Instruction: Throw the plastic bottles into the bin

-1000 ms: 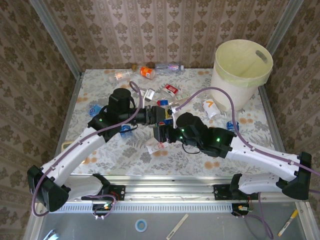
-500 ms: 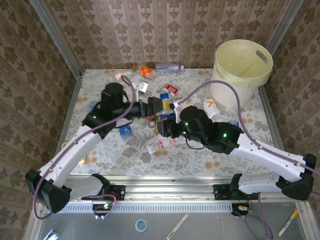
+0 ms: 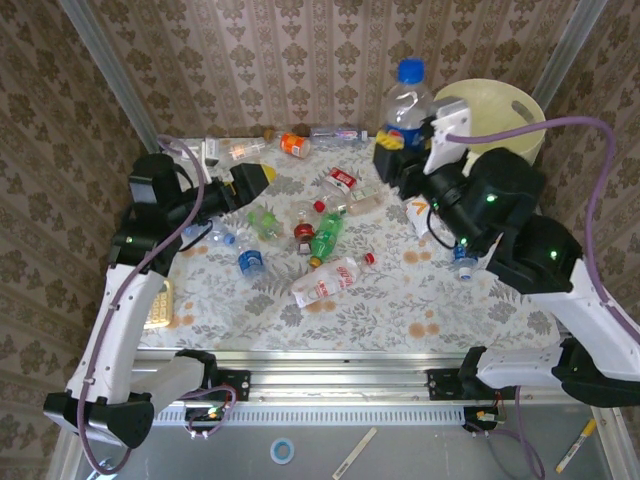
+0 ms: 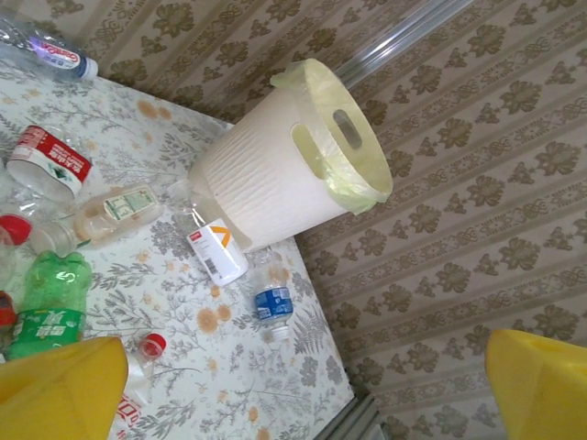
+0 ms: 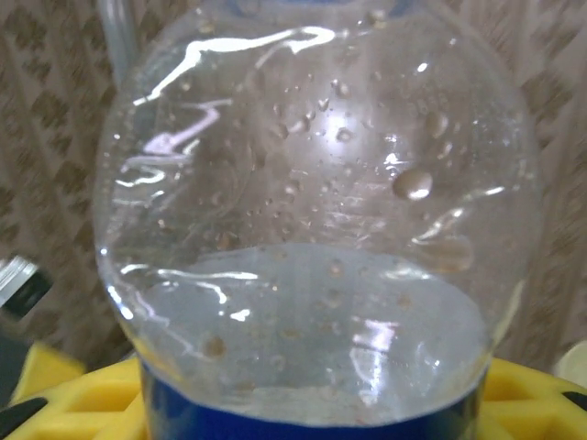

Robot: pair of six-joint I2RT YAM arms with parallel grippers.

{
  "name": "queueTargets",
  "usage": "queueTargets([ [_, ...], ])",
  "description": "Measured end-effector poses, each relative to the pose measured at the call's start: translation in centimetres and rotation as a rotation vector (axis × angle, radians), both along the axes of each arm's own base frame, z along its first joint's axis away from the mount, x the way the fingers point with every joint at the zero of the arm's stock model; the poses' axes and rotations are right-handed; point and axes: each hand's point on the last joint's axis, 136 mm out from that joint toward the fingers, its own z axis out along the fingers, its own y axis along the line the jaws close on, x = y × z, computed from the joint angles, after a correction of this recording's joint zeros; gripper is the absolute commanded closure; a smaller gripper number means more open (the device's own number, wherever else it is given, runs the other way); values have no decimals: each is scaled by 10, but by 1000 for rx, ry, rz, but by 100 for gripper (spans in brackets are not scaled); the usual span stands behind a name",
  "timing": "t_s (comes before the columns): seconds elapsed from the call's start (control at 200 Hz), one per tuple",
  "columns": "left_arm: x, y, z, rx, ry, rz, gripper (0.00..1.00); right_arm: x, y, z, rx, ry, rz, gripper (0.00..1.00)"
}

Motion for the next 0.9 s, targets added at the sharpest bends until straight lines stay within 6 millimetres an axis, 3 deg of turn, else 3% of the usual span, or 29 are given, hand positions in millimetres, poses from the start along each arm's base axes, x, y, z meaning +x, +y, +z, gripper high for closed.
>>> queueTargets([
  [0.22, 1, 0, -10, 43, -8, 8, 0, 12, -52, 70, 6, -177, -182, 72],
  [0.32, 1, -1, -13, 57, -13, 5, 0, 27, -74, 84, 6, -197, -271, 72],
  [0.42, -1, -2, -16, 69, -12, 0, 0, 52, -97, 84, -3, -172, -365, 72],
  [0.58, -2, -3, -20, 85, -7, -5, 0, 116, -142, 51, 16, -12, -493, 69],
  [0.62, -3, -3, -22, 89, -5, -7, 0, 134, -153, 38, 35, 42, -520, 61],
  [0.685, -4, -4, -23, 95, -3, -11, 0, 160, -172, 13, 68, 140, -556, 36],
  [0.795, -5, -6, -31, 103, 13, -21, 0, 195, -196, -42, 130, 330, -598, 22],
  [0.895, -9, -9, -43, 117, 48, -35, 0, 207, -208, -88, 169, 490, -634, 10],
])
